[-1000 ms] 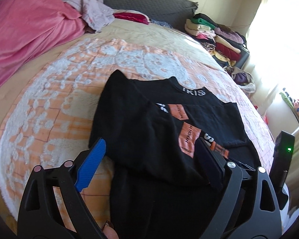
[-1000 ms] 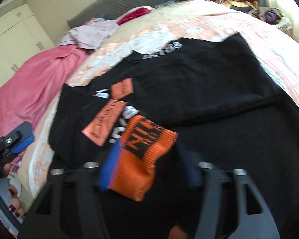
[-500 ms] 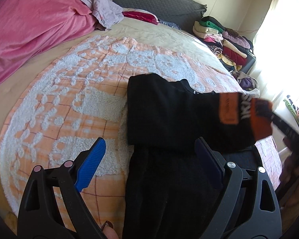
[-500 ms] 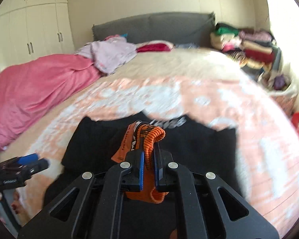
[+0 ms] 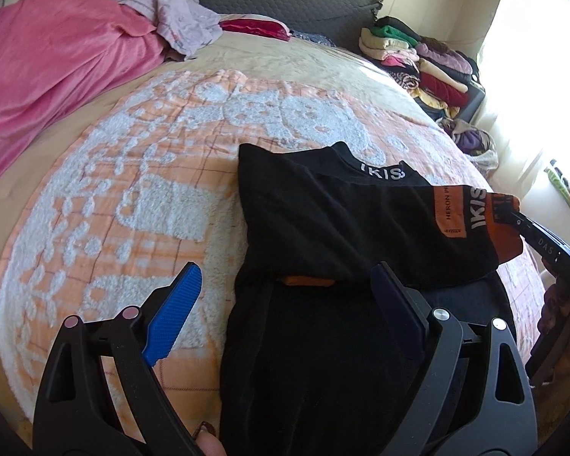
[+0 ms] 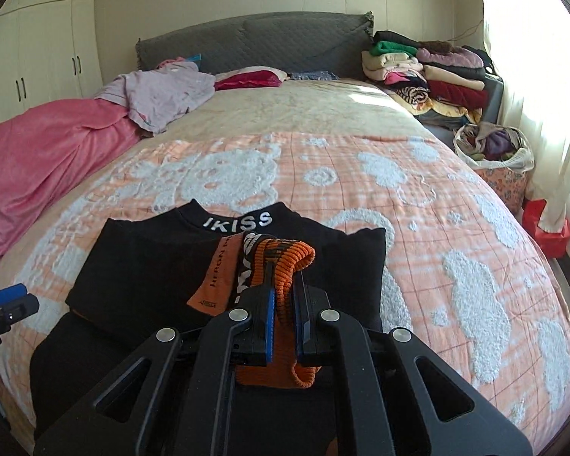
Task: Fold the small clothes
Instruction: 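Grasp the folded orange cuff with the right gripper and reposition it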
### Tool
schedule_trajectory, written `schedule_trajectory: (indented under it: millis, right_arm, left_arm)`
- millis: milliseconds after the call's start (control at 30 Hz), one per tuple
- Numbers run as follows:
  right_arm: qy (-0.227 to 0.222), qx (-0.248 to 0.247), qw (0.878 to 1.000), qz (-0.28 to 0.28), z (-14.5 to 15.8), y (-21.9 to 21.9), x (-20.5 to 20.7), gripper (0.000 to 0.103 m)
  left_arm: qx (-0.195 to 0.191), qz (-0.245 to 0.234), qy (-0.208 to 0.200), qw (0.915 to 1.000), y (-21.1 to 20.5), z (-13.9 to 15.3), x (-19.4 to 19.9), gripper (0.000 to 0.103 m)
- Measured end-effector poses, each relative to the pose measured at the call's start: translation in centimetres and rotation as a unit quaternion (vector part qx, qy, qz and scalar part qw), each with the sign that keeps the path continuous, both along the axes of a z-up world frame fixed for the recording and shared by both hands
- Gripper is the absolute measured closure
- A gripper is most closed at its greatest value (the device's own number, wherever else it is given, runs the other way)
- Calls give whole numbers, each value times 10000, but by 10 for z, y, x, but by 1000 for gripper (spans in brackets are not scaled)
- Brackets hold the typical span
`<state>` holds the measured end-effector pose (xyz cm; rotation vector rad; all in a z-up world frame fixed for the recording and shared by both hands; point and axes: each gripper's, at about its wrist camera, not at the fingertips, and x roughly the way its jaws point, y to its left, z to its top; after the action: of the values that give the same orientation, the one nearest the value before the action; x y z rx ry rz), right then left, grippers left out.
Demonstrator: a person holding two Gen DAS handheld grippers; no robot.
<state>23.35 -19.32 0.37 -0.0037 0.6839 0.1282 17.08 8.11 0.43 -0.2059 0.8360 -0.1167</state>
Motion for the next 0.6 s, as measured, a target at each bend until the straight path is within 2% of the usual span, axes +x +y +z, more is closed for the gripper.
schedule_trajectory:
  millis: [100,300,400,467,600]
  right_arm:
    - [-21,-97,9998,-189,-3,-6,-1,84]
    - [90,-69,9992,-388,-13,-23,-10,73]
    - [134,-34,9992,-371,-17,-25,-14,72]
    - [188,-31,9993,-326,-20,-22,-16,72]
    - [290,-43,9995,-77,-26,-6,-17,72]
  left_arm:
    - [106,-94,-15,9999,-11,1,7,19]
    - [335,-292,-64,9990,-32,2,21,21]
    - [367,-438,-36,9984,-43,1,31,37]
    - [379,-528,44,9979,-50,-1,39,56]
    - [424,-724,167,9963,-65,-8,57,59]
